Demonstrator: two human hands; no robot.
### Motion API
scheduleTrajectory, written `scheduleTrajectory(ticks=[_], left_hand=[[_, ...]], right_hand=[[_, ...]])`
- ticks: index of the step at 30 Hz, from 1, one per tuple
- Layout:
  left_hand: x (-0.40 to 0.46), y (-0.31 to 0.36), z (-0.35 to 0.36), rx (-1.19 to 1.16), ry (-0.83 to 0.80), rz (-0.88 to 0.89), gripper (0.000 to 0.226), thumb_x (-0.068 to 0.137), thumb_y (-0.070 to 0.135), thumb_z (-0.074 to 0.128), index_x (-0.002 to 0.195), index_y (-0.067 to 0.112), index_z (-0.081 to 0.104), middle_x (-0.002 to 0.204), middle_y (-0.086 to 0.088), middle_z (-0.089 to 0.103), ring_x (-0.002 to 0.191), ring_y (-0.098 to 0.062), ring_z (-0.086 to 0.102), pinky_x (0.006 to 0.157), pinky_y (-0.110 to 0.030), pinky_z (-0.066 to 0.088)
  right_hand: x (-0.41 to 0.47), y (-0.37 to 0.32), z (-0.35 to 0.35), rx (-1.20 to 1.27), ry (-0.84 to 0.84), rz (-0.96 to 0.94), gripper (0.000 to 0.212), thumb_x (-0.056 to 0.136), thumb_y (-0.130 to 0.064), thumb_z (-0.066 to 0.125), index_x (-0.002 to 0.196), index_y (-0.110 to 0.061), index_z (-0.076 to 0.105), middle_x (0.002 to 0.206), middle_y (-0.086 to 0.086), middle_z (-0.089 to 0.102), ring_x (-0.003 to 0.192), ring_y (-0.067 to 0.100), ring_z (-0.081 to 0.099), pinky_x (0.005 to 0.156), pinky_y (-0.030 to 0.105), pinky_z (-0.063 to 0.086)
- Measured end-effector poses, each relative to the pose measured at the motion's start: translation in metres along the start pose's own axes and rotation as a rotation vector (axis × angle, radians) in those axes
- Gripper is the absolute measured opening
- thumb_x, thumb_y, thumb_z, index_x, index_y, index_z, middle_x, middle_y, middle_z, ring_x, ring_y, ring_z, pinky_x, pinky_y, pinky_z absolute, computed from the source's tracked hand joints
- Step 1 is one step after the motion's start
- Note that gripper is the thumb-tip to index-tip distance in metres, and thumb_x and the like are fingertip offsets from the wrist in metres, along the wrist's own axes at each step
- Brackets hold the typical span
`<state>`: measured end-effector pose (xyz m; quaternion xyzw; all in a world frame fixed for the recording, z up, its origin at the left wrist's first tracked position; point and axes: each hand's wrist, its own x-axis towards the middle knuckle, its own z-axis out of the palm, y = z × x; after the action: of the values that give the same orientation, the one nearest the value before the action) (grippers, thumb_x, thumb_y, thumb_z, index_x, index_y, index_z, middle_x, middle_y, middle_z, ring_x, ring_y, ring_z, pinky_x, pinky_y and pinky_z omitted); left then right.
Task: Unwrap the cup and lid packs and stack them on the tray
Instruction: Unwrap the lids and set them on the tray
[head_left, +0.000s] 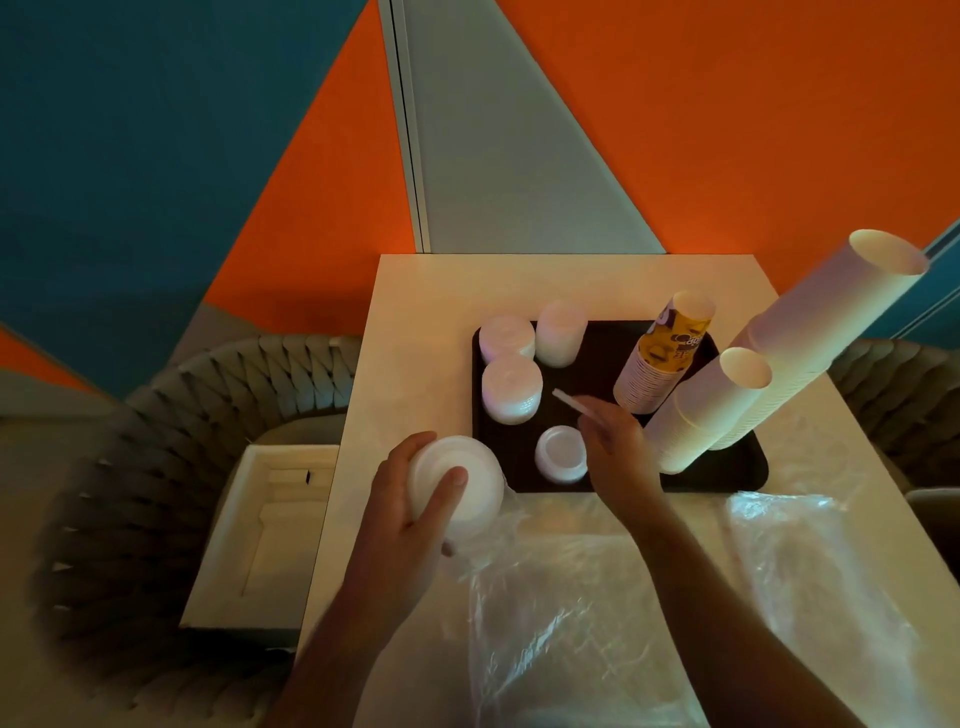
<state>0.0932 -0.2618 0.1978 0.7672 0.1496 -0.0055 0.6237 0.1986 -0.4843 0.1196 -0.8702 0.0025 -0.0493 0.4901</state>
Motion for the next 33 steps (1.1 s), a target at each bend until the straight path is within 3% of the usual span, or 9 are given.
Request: scheduleTrajectory(ticks=[3, 6, 10, 12, 20, 22, 26, 28, 33], left_hand=[[0.001, -0.002, -0.001, 0.016, 0.002, -0.003, 0.048, 0.093, 0.033, 0.062, 0.138, 0.036, 0.045, 0.133, 0.009, 0.049, 0.104, 0.000, 0.055, 0.057, -0.014, 0.053], [0.002, -0.005, -0.002, 0.016, 0.000, -0.006, 0.045, 0.094, 0.033, 0.062, 0.135, 0.039, 0.045, 0.131, 0.011, 0.049, 0.098, 0.017, 0.052, 0.057, -0.017, 0.054], [0.002, -0.004, -0.003, 0.028, -0.001, -0.018, 0.048, 0.093, 0.034, 0.062, 0.138, 0.037, 0.044, 0.131, 0.011, 0.048, 0.105, -0.003, 0.055, 0.058, -0.018, 0.055], [0.002, -0.004, -0.003, 0.028, 0.001, -0.017, 0.047, 0.093, 0.034, 0.061, 0.137, 0.037, 0.044, 0.131, 0.012, 0.048, 0.105, -0.005, 0.054, 0.058, -0.017, 0.054], [0.000, 0.002, 0.000, 0.025, -0.024, -0.001, 0.041, 0.094, 0.033, 0.063, 0.127, 0.046, 0.044, 0.124, 0.020, 0.047, 0.095, 0.020, 0.051, 0.057, -0.018, 0.055], [-0.001, 0.002, -0.001, 0.032, -0.016, 0.002, 0.044, 0.093, 0.032, 0.065, 0.129, 0.045, 0.044, 0.126, 0.017, 0.047, 0.100, 0.011, 0.054, 0.058, -0.019, 0.056], [-0.004, 0.004, -0.001, 0.045, 0.005, 0.011, 0.056, 0.092, 0.030, 0.066, 0.140, 0.038, 0.039, 0.128, 0.015, 0.045, 0.101, -0.003, 0.055, 0.057, -0.015, 0.054], [-0.005, 0.005, -0.001, 0.031, 0.013, 0.015, 0.057, 0.091, 0.031, 0.067, 0.139, 0.039, 0.038, 0.124, 0.019, 0.047, 0.102, -0.001, 0.055, 0.059, -0.013, 0.053], [-0.008, 0.008, 0.001, 0.007, 0.019, 0.030, 0.047, 0.088, 0.033, 0.070, 0.127, 0.039, 0.044, 0.115, 0.022, 0.055, 0.097, 0.015, 0.055, 0.067, -0.008, 0.050]], right_hand=[[0.004, 0.032, 0.010, -0.270, -0.023, -0.098, 0.035, 0.103, -0.009, 0.052, 0.134, -0.021, 0.065, 0.130, 0.003, 0.062, 0.119, 0.013, 0.057, 0.094, 0.019, 0.048], [0.002, 0.055, 0.021, -0.410, -0.149, -0.083, 0.036, 0.101, -0.008, 0.056, 0.136, -0.015, 0.062, 0.142, 0.012, 0.053, 0.123, 0.027, 0.058, 0.091, 0.027, 0.048], [-0.008, 0.068, 0.029, -0.451, -0.234, -0.009, 0.042, 0.097, -0.019, 0.066, 0.139, -0.017, 0.061, 0.151, 0.009, 0.046, 0.134, 0.030, 0.050, 0.100, 0.042, 0.053], [-0.011, 0.068, 0.030, -0.475, -0.231, -0.014, 0.043, 0.094, -0.019, 0.070, 0.137, -0.017, 0.063, 0.149, 0.009, 0.049, 0.135, 0.030, 0.049, 0.101, 0.044, 0.052], [-0.012, 0.056, 0.022, -0.590, -0.269, -0.005, 0.047, 0.097, -0.026, 0.064, 0.144, -0.026, 0.056, 0.155, 0.000, 0.044, 0.140, 0.029, 0.041, 0.110, 0.046, 0.042], [-0.013, 0.045, 0.019, -0.516, -0.210, -0.034, 0.044, 0.095, -0.022, 0.067, 0.139, -0.022, 0.060, 0.149, 0.002, 0.050, 0.134, 0.029, 0.047, 0.106, 0.044, 0.045], [-0.018, -0.009, 0.007, -0.105, -0.053, -0.013, 0.026, 0.096, -0.015, 0.067, 0.120, -0.023, 0.068, 0.119, -0.006, 0.066, 0.106, 0.009, 0.063, 0.080, 0.009, 0.046], [-0.024, -0.044, -0.002, 0.131, -0.079, 0.018, 0.016, 0.097, -0.018, 0.067, 0.107, -0.029, 0.070, 0.100, -0.013, 0.072, 0.093, 0.007, 0.068, 0.070, 0.012, 0.052], [-0.043, -0.093, -0.022, 0.372, -0.239, -0.042, 0.012, 0.092, -0.013, 0.073, 0.098, -0.022, 0.077, 0.086, 0.000, 0.075, 0.083, 0.025, 0.070, 0.079, 0.037, 0.058]])
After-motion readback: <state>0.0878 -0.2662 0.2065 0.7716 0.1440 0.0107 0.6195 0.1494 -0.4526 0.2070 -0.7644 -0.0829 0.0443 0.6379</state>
